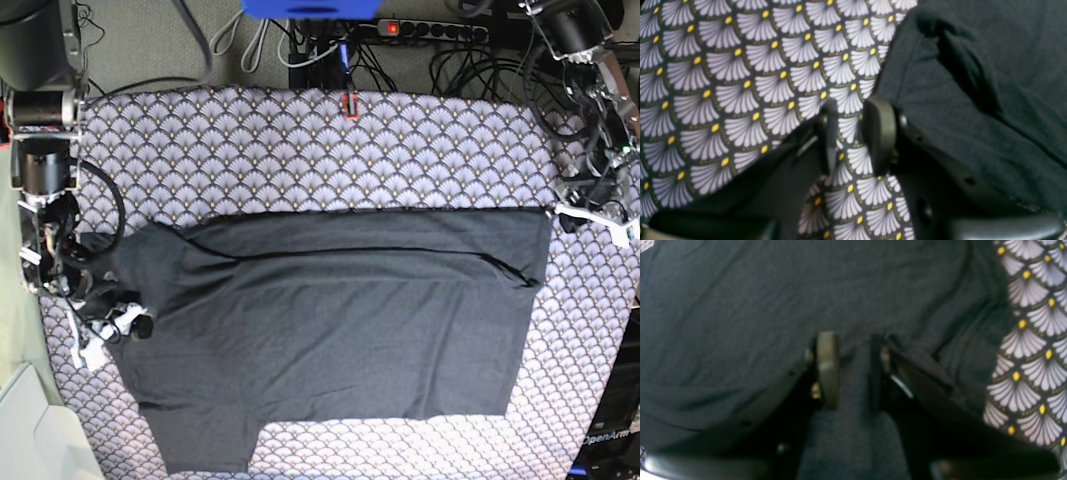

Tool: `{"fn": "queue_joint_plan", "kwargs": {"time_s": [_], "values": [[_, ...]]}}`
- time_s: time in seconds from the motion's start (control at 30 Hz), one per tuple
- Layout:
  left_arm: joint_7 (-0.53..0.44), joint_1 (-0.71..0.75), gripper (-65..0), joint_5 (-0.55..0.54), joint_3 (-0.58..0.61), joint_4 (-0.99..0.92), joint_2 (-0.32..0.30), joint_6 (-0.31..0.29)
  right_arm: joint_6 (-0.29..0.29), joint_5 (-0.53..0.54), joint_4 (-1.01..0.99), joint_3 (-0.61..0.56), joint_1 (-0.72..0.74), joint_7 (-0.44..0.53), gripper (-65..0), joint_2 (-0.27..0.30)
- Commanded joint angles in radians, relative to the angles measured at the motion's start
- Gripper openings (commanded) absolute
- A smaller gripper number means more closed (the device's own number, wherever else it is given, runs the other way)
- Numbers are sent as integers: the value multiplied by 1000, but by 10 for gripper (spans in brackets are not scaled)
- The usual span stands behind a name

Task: Fold the T-shirt properly

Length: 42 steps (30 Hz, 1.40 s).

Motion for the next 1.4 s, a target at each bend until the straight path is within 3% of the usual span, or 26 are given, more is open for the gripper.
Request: {"fn": "queue_joint_plan", "kwargs": {"time_s": [0.0, 0.1, 0.23, 0.5, 0.73, 0.93, 1.2, 1.37], "values": [[-17, -12, -479, -10, -5, 20, -17, -2, 7, 10, 15, 4, 29, 18, -450, 15], [-17, -12, -479, -10, -5, 20, -17, -2, 7, 10, 20, 4, 29, 14, -410, 23], [-17, -12, -478, -11, -5, 20, -17, -2, 7, 12, 23, 7, -9, -4, -364, 77], [-20, -15, -479, -11, -5, 20, -17, -2, 7, 17, 24, 16, -123, 5, -348, 155], [-20, -12, -479, -11, -5, 9, -17, -2, 10, 17, 24, 113, -204, 5, -348, 152], [-18, -12, -479, -11, -5, 8, -17, -2, 11, 17, 34, 115, -246, 4, -349, 154], [-18, -12, -479, -11, -5, 6, -17, -2, 11, 17, 261, 116, -368, -4, -349, 154], [-18, -12, -479, -11, -3, 6, -15, -2, 11, 17, 244, 116, -382, 2, -350, 151]]}}
